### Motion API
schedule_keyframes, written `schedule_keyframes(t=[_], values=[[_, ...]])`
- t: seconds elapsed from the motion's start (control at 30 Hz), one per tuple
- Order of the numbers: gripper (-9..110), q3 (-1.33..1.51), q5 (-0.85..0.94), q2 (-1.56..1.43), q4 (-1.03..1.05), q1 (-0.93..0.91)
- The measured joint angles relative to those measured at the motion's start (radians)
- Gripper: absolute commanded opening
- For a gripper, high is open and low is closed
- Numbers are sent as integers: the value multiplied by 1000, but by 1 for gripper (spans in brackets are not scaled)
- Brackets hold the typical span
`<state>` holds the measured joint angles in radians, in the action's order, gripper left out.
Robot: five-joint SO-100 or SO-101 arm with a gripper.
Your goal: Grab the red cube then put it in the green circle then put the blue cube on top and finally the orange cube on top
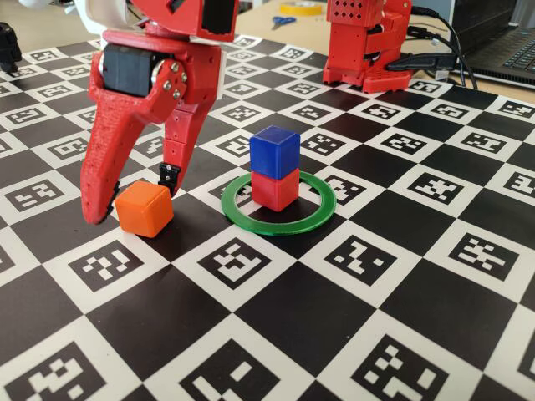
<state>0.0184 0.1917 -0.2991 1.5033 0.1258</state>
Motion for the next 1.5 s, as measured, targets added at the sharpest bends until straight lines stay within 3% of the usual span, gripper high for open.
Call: schedule_keyframes(t=[0.3, 0.53, 1.33, 1.5], values=[[39, 0, 0, 0, 0, 0], [13, 0, -18, 0, 0, 0], [10, -40, -26, 2, 46, 0], [10, 57, -40, -95, 69, 0]])
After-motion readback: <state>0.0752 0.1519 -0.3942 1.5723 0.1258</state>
